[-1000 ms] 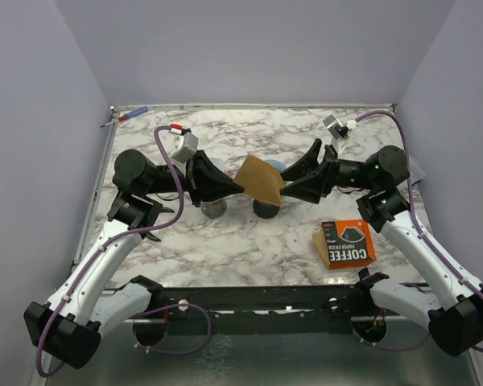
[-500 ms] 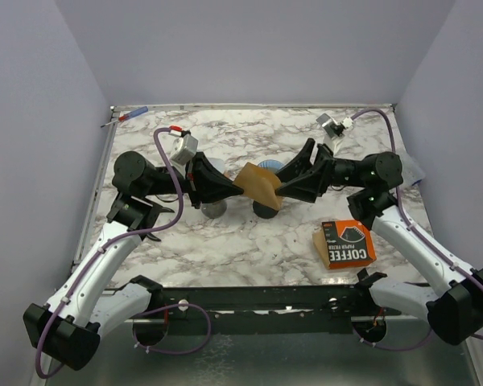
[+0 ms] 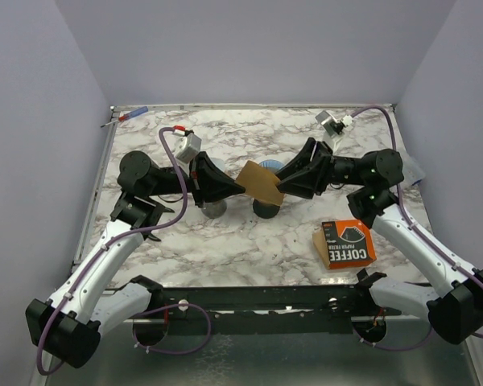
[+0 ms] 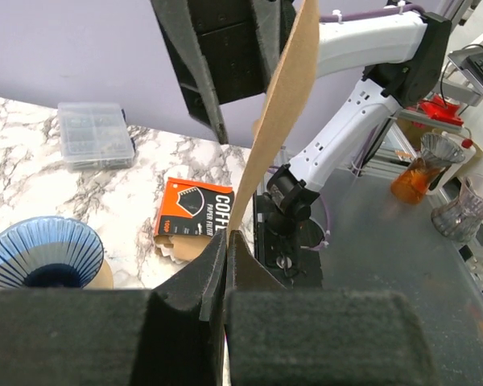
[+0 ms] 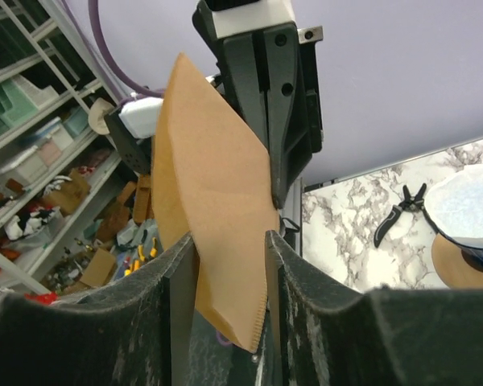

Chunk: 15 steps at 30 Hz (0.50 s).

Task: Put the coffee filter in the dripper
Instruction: Place the coffee filter in the coffee dripper.

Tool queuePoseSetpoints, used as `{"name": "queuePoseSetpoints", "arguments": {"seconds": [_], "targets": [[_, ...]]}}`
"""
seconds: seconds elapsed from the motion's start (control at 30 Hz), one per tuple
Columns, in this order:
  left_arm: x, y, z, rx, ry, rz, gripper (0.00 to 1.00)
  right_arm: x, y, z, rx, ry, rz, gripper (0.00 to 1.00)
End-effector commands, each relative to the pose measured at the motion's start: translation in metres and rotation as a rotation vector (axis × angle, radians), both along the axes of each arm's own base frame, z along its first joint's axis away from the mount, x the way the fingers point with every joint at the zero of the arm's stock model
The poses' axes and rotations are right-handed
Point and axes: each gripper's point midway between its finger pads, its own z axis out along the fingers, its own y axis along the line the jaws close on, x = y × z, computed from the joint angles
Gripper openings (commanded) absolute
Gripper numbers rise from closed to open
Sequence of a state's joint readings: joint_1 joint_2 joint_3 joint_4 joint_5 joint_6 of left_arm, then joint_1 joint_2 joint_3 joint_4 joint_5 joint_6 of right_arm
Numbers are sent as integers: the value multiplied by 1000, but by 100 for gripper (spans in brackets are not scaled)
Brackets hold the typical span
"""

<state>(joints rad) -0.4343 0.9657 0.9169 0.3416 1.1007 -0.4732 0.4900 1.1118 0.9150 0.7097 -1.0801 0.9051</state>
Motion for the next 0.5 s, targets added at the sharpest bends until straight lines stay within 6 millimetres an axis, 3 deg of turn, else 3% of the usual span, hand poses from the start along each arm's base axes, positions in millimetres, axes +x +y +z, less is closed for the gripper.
{"name": "queuePoseSetpoints", "arguments": {"seconds": [0.0,0.13,0.2,0.23,0.27,0.3,0.37,0.4,0.47], "targets": [[7,-1,-3,-7,9,38,0,3,2,12,10,-32,-28,36],[11,-1,-1,-14,2,59,0,10,2,4,-24,-31,-74,16],[11,-2,-2,-12,6,57,5,12,2,1,-39,-30,-89,2],[12,-2,-3,-11,10,57,9,13,2,2,-44,-32,-94,1],[12,-2,-3,-11,12,58,17,14,2,2,-50,-33,-97,1],[14,-3,-3,-12,17,64,32,15,2,2,-55,-31,-105,1],[20,-3,-3,-20,31,96,89,25,2,2,-75,-24,-158,1],[23,-3,-2,-25,36,116,97,31,1,1,-89,-14,-200,1],[31,-1,1,-35,38,164,99,46,-2,-1,-129,8,-294,1]]}}
